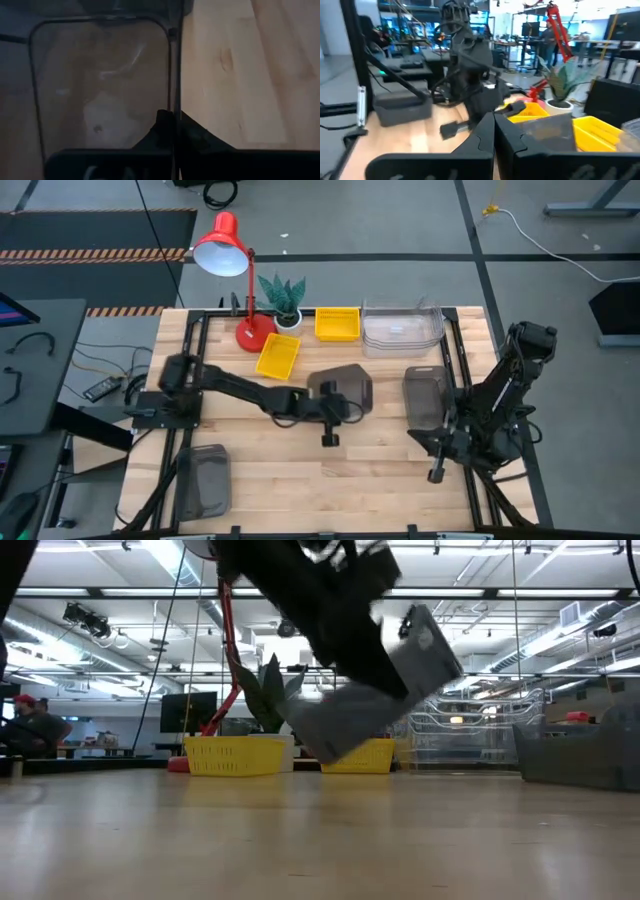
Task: Stack baskets by color
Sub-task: Stack the top black transparent bin on top of the middle black transparent bin
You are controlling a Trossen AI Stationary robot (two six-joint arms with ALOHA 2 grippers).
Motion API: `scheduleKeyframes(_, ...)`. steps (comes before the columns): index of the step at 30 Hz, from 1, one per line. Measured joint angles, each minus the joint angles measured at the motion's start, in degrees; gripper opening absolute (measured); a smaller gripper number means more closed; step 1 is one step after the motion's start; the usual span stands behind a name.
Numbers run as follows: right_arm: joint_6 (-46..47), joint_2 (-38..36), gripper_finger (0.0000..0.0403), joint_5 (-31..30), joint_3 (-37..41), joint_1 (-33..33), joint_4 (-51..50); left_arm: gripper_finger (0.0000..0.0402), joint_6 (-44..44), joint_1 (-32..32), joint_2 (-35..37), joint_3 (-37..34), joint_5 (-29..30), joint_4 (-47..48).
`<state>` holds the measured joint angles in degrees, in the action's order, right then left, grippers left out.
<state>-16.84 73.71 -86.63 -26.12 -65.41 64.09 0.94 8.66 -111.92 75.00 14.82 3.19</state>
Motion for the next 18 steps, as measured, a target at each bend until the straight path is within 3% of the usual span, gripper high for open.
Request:
scheduleKeyframes(7,3.48,3.76,0.0004,-0.52,-0.01,1.78,-0.73,0.0013,-0.63,-0.17,-5.73,0.00,0.20,-4.55)
scheduleKeyframes(11,8.14,6.60,0.0005,3.63,-0.01,4.76,-1.26,0.0019,-0.26,-0.17,-6.44,0.01,0.15,-6.78)
scheduleKeyframes(18,17.00,11.02,0.0018,14.68,-0.01,12.78,-1.85,0.0110,-2.11,-0.45,-1.29,-0.01,-2.00,-5.37)
